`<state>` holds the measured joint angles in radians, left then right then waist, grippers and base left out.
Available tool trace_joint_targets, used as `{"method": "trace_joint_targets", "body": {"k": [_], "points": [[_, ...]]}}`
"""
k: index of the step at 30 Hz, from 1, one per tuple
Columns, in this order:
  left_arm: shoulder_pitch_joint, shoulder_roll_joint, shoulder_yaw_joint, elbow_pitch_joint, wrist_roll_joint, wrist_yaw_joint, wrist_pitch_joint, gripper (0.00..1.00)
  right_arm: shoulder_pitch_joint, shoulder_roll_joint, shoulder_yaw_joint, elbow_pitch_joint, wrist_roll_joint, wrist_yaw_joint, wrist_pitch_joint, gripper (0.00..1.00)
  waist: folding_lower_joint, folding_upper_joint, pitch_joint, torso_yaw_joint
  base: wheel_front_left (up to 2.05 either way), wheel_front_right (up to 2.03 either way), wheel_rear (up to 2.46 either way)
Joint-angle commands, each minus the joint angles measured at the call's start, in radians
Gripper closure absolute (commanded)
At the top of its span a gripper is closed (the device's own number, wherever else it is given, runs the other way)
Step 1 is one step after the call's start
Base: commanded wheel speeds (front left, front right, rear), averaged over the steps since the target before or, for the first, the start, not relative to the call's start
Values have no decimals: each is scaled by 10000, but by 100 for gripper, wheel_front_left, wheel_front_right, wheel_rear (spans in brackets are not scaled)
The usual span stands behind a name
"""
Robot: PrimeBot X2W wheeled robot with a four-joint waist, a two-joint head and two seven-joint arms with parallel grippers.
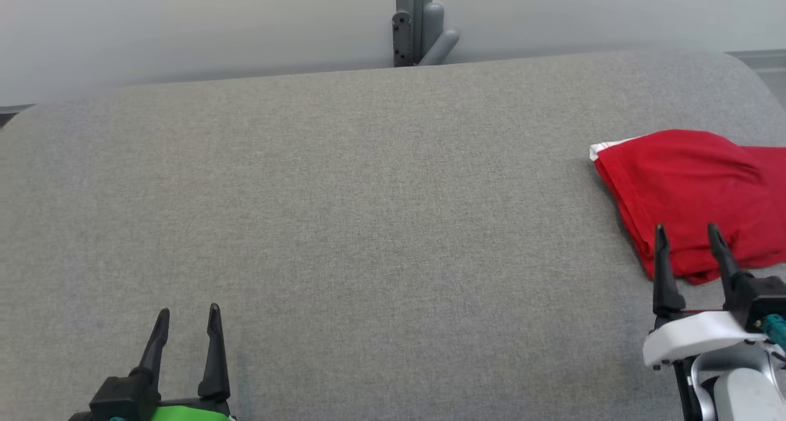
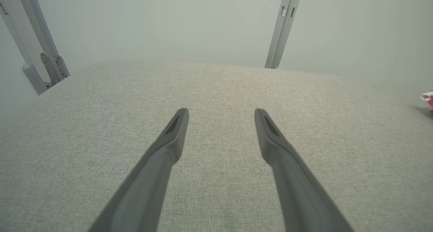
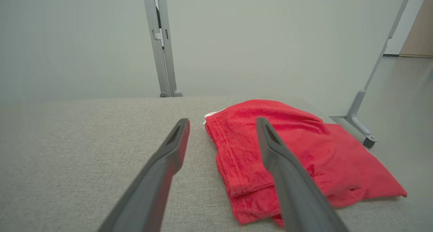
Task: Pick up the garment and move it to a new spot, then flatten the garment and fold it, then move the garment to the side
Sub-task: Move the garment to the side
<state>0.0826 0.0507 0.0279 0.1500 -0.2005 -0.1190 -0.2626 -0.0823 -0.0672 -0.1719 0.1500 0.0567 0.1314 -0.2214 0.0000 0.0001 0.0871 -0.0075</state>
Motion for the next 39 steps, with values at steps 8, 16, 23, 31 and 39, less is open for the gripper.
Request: {"method": "trace_joint_targets", "body": {"k": [8, 16, 23, 31, 39], "points": [[187, 10, 4, 274, 128, -72, -24, 0, 349, 157, 374, 1240, -656, -17, -436, 0, 0, -1, -498, 363, 0, 0, 0], [155, 10, 125, 348, -107, -109, -24, 0, 543, 151, 705, 802, -521, -17, -441, 0, 0, -1, -518, 414, 0, 0, 0], [0, 9, 35, 312, -53, -123, -24, 0, 511, 154, 640, 833, -509, -17, -443, 0, 0, -1, -451, 445, 0, 0, 0], [-48, 60, -183, 285, -212, -122, -24, 0, 310, 154, 565, 1096, -294, -17, -442, 0, 0, -1, -392, 439, 0, 0, 0], [-87, 122, -210, 299, -242, -124, -24, 0, 285, 154, 550, 1066, -442, -17, -443, 0, 0, -1, -374, 458, 0, 0, 0]]}}
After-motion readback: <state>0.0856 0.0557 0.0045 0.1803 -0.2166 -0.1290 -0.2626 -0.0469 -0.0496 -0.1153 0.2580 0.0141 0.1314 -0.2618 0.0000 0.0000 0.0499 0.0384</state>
